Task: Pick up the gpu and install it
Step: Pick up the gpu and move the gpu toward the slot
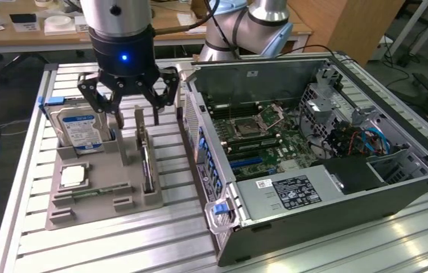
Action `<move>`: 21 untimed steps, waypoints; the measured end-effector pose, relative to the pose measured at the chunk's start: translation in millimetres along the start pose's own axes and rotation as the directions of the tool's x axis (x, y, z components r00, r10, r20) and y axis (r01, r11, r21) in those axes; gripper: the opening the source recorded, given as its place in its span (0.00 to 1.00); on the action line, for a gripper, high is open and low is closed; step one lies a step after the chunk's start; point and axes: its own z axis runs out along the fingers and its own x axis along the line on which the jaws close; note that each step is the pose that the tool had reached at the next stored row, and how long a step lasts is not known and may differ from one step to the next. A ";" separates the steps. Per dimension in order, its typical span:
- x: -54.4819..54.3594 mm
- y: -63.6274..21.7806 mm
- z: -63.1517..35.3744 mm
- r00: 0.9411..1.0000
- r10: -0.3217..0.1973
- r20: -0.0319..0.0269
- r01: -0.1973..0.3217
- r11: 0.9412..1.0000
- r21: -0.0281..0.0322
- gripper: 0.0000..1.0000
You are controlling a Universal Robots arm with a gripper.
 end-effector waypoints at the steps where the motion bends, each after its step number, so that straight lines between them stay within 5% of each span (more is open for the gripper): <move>1: -1.0 0.0 1.9 1.000 -0.004 -0.001 0.004 1.000 0.000 0.65; 21: -2.2 -1.9 38.4 1.000 -0.007 -0.008 0.007 1.000 0.000 0.65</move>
